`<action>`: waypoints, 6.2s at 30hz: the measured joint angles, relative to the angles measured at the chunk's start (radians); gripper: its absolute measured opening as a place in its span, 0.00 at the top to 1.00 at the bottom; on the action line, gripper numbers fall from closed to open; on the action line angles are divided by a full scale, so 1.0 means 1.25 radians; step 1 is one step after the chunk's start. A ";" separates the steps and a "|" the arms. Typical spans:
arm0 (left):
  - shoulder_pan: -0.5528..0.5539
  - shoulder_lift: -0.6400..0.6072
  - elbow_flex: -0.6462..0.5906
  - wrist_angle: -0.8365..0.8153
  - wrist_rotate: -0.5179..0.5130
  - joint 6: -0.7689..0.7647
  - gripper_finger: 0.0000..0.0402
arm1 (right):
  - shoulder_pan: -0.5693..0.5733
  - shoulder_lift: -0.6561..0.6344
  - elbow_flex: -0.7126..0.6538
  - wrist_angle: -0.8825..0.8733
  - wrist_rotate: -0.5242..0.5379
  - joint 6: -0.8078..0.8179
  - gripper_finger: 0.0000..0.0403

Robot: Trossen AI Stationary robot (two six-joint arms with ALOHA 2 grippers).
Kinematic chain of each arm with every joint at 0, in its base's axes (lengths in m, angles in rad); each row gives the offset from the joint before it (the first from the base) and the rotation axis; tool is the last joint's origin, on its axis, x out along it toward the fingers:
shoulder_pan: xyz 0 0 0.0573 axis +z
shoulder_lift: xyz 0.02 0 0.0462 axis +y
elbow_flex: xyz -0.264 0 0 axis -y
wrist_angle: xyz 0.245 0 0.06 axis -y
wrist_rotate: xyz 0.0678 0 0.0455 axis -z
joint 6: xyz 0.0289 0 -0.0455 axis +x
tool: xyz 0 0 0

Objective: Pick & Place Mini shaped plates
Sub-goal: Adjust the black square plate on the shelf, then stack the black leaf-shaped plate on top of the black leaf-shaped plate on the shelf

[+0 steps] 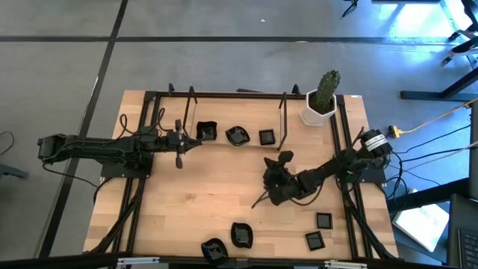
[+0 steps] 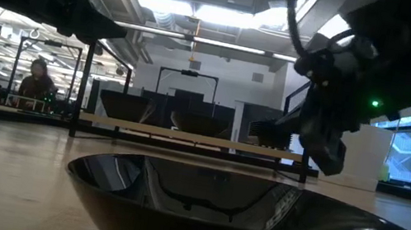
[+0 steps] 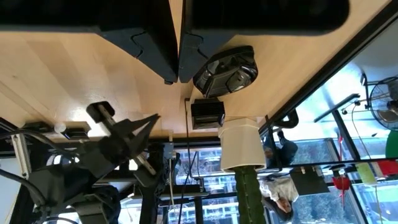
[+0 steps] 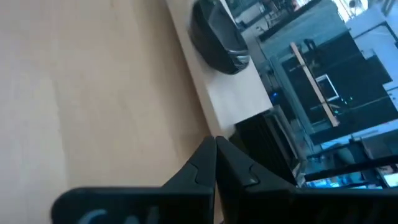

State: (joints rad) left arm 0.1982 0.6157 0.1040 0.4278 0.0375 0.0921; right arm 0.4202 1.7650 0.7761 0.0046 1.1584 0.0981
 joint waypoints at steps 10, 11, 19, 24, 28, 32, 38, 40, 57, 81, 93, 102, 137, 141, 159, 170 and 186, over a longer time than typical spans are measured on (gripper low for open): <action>0.000 0.000 0.000 0.000 0.000 0.000 0.98 | -0.066 -0.001 0.000 0.010 -0.068 0.000 0.99; 0.000 0.000 0.000 0.000 0.000 0.000 0.98 | -0.072 -0.002 0.000 0.010 -0.069 -0.001 0.99; 0.000 0.000 0.000 -0.001 0.000 0.000 0.98 | -0.093 -0.002 0.000 0.054 -0.063 -0.009 0.99; 0.000 0.000 0.000 -0.001 0.000 0.000 0.98 | -0.115 -0.002 0.000 0.087 -0.063 -0.024 0.99; 0.000 0.000 0.000 -0.001 0.000 0.000 0.97 | -0.137 -0.002 0.000 0.087 -0.063 -0.022 0.99; 0.000 0.000 0.000 -0.001 0.000 0.000 0.98 | -0.153 -0.002 0.000 0.089 -0.065 -0.022 0.99; 0.000 0.000 0.000 -0.001 0.000 0.000 0.98 | -0.168 -0.002 0.000 0.097 -0.078 -0.022 0.99; 0.000 0.000 0.000 -0.001 0.000 0.000 0.98 | -0.174 -0.002 0.000 0.100 -0.092 -0.022 0.99; 0.000 0.000 0.000 -0.001 0.000 0.000 0.98 | -0.187 -0.002 0.000 0.164 -0.090 -0.068 0.99; 0.000 0.000 0.000 -0.001 0.000 -0.001 0.98 | -0.135 -0.002 0.000 0.143 -0.029 -0.071 0.99; 0.000 0.000 0.000 -0.005 0.000 -0.001 0.98 | -0.186 -0.002 0.000 0.091 -0.049 -0.017 0.99; 0.000 0.000 0.000 -0.005 0.000 -0.001 0.97 | -0.188 -0.002 0.000 0.106 -0.050 -0.035 0.99; 0.000 0.000 0.000 -0.018 0.000 0.006 0.98 | -0.080 -0.314 0.618 -0.282 -0.613 -0.334 0.99; 0.000 0.000 0.000 -0.013 0.000 -0.012 0.98 | -0.110 -0.300 0.739 -0.312 -0.608 -0.354 0.99; 0.000 0.000 0.000 -0.023 -0.003 -0.063 0.97 | -0.106 -0.352 0.685 -0.446 -0.877 -0.232 0.99; 0.000 0.000 0.000 -0.052 0.040 -0.114 0.98 | -0.102 -0.601 0.105 0.049 -1.070 -0.217 0.99; -0.095 0.028 0.000 -0.110 0.119 -0.155 0.99 | -0.187 -0.733 -0.417 0.638 -1.068 -0.162 0.99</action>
State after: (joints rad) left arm 0.0789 0.6503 0.1043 0.2905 0.1861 -0.1013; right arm 0.1863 0.8490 0.2555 0.8017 -0.1765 -0.1043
